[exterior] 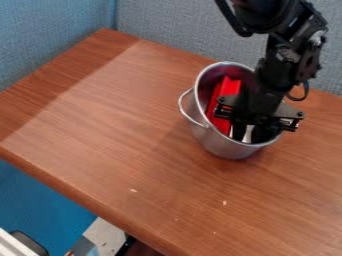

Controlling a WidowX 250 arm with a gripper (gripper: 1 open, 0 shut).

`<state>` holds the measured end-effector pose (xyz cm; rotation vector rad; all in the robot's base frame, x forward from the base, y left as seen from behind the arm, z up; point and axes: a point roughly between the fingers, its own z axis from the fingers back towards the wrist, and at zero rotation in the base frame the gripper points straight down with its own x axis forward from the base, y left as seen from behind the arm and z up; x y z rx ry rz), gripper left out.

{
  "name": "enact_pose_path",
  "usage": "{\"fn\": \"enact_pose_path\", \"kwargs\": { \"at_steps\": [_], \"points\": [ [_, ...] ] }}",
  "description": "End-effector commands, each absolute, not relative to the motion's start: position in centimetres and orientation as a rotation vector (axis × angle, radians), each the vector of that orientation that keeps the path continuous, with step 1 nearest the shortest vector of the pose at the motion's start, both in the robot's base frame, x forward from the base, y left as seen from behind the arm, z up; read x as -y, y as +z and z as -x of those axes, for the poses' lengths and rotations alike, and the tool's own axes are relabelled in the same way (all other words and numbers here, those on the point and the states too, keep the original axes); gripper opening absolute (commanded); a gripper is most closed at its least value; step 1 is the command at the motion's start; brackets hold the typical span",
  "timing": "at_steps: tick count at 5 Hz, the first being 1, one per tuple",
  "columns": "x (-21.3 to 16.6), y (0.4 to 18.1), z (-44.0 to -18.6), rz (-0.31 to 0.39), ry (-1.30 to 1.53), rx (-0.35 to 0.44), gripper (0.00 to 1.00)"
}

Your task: Put the red object in the metal pot

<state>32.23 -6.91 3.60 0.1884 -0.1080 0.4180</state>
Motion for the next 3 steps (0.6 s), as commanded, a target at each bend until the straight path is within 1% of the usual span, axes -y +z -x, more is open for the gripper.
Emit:
{"fn": "enact_pose_path", "kwargs": {
  "at_steps": [1, 2, 3],
  "points": [
    [5.97, 6.11, -32.73, -0.174, 0.438, 0.178, 1.00],
    [5.87, 6.28, -32.75, -0.179, 0.439, 0.183, 1.00],
    [5.81, 6.37, -32.85, -0.179, 0.438, 0.184, 0.00]
  ]
}}
